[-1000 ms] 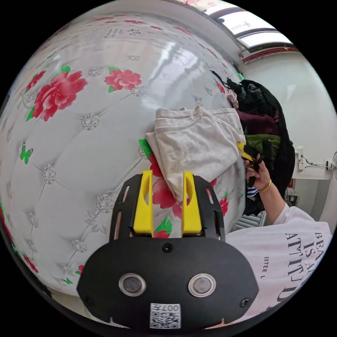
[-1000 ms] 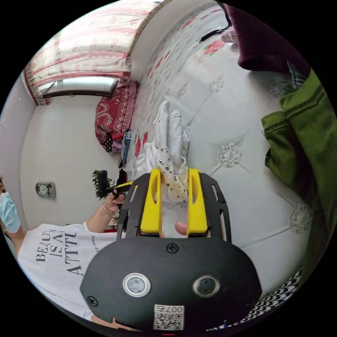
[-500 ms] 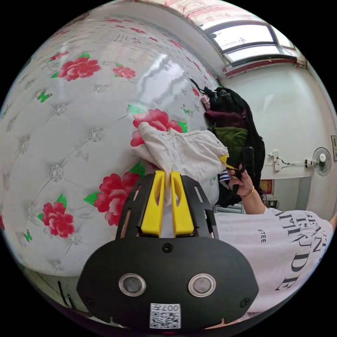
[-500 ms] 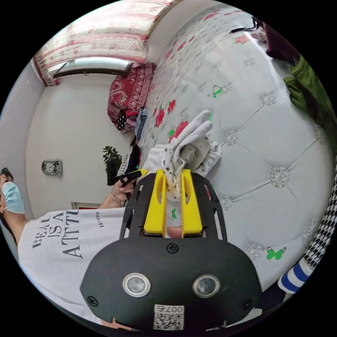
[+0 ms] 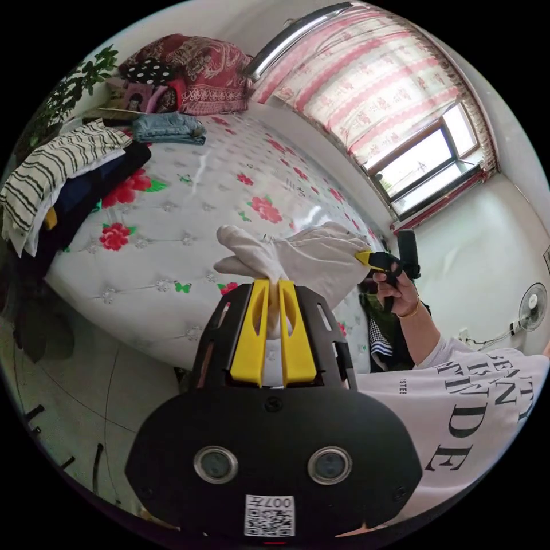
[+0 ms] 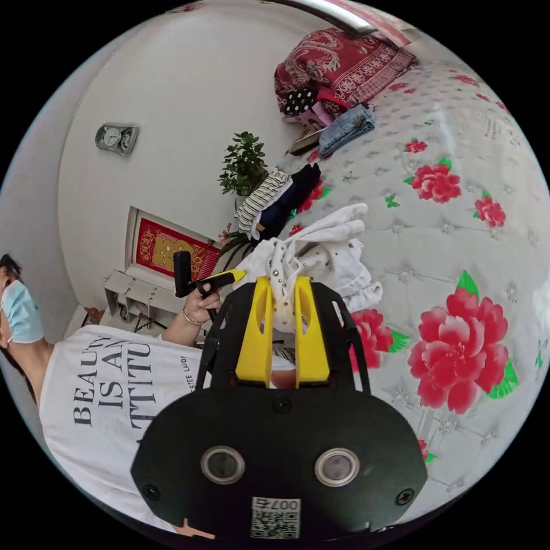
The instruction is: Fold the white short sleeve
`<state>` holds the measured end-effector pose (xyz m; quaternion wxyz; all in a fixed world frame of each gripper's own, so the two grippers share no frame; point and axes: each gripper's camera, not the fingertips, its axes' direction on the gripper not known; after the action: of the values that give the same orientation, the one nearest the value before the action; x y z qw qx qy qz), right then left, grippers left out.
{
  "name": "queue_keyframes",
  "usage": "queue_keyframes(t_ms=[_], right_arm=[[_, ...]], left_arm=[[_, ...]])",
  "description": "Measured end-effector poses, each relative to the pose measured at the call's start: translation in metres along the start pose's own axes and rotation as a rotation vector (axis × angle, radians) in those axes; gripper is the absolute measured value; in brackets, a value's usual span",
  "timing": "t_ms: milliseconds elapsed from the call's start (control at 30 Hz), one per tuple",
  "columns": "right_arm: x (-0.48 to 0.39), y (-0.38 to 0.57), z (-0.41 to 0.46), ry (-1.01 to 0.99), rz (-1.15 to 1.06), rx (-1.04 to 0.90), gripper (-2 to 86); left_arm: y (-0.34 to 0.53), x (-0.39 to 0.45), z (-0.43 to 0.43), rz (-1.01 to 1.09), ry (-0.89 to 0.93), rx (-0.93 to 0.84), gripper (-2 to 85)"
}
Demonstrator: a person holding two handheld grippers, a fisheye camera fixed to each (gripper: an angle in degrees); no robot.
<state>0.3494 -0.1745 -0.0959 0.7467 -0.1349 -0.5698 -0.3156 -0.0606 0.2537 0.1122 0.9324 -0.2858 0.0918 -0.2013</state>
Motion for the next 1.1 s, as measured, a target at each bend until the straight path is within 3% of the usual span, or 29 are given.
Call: queue_keyframes(t_ms=[267,367,500,567,733,800,933,1033,1100], right_arm=[[-0.157,-0.236,0.214,0.025,-0.307,-0.122,5.5],[-0.2,-0.309,0.294,0.034,-0.369,-0.123,5.4],[-0.212,-0.379,0.419,0.154,-0.376,-0.131,5.4],[-0.193,-0.39,0.468,0.249,-0.308,-0.145,5.5],[-0.129,-0.335,0.519,0.23,-0.208,-0.141,5.6],[-0.098,-0.271,0.517,0.306,-0.189,-0.157,5.6],[-0.045,-0.147,0.497,0.507,-0.112,-0.311,5.6],[-0.009,-0.033,0.449,0.653,0.008,-0.505,5.4],[-0.009,0.014,0.416,0.737,0.04,-0.537,5.1]], left_arm=[[-0.031,-0.107,-0.227,-0.098,-0.104,0.439,1.0],[-0.042,-0.137,-0.279,-0.157,-0.171,0.523,1.4],[-0.055,-0.18,-0.287,-0.244,-0.289,0.492,2.6],[-0.049,-0.211,-0.27,-0.36,-0.337,0.38,4.9],[0.025,-0.209,-0.258,-0.428,-0.398,0.381,7.5],[0.06,-0.198,-0.252,-0.453,-0.464,0.362,7.5],[0.126,-0.163,-0.209,-0.477,-0.522,0.143,7.3],[0.147,-0.117,-0.161,-0.38,-0.527,-0.053,6.1],[0.149,-0.08,-0.131,-0.281,-0.476,-0.119,5.1]])
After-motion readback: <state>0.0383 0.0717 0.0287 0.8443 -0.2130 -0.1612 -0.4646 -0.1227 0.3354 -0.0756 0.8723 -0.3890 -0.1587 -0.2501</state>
